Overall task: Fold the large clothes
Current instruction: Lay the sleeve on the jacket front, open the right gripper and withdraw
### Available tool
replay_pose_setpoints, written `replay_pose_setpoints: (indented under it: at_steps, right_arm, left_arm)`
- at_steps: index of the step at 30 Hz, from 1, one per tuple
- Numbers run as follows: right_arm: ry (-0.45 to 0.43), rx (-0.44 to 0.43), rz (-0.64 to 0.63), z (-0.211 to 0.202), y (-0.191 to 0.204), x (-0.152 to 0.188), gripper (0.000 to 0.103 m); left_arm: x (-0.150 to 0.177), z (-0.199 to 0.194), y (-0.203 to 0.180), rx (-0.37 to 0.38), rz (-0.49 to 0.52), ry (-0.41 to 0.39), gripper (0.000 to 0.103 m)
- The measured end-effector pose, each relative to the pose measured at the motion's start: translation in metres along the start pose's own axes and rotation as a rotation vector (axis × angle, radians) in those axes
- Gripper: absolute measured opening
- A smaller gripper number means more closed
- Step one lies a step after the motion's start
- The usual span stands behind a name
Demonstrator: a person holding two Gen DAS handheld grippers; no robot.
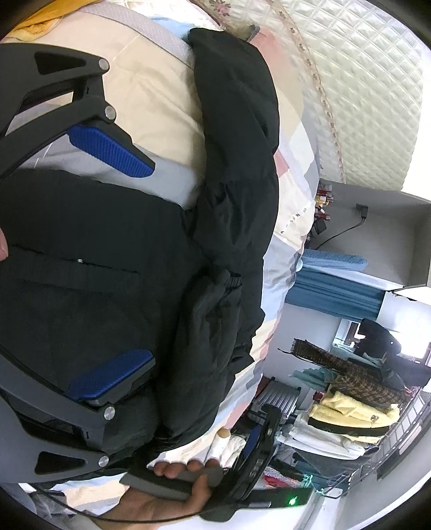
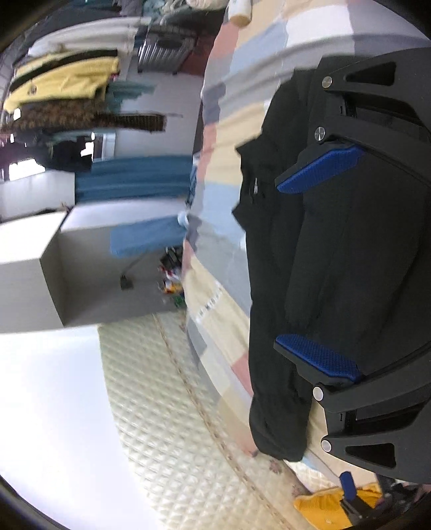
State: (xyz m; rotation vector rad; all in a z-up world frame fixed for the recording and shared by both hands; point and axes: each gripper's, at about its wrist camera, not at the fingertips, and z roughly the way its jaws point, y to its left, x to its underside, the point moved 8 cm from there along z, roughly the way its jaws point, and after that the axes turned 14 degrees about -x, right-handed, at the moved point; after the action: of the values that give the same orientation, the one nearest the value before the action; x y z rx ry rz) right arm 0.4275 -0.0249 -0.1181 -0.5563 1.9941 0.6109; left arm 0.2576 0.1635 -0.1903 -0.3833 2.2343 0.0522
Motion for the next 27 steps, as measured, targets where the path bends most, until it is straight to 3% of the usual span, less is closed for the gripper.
replay_pose_setpoints:
  at_steps: [6, 11, 17, 20, 27]
  right_arm:
    - [-0.008, 0.13, 0.043, -0.046, -0.055, 0.038, 0.087]
    - [0.005, 0.191, 0.162, -0.068, -0.108, 0.08, 0.087]
    - [0.057, 0.227, 0.253, -0.076, -0.153, 0.109, 0.086]
    - [0.089, 0.267, 0.263, -0.08, -0.17, 0.122, 0.086]
    - [0.194, 0.236, 0.301, -0.072, -0.192, 0.157, 0.081]
  left_arm:
    - [0.004, 0.003, -0.015, 0.016, 0.015, 0.012, 0.103]
    - [0.008, 0.0, -0.021, 0.0, 0.057, -0.004, 0.103]
    - [0.009, 0.007, -0.015, -0.01, 0.013, 0.031, 0.103]
    - [0.011, 0.007, -0.019, -0.043, 0.036, 0.02, 0.103]
    - [0.019, 0.013, -0.031, -0.049, 0.054, 0.047, 0.103]
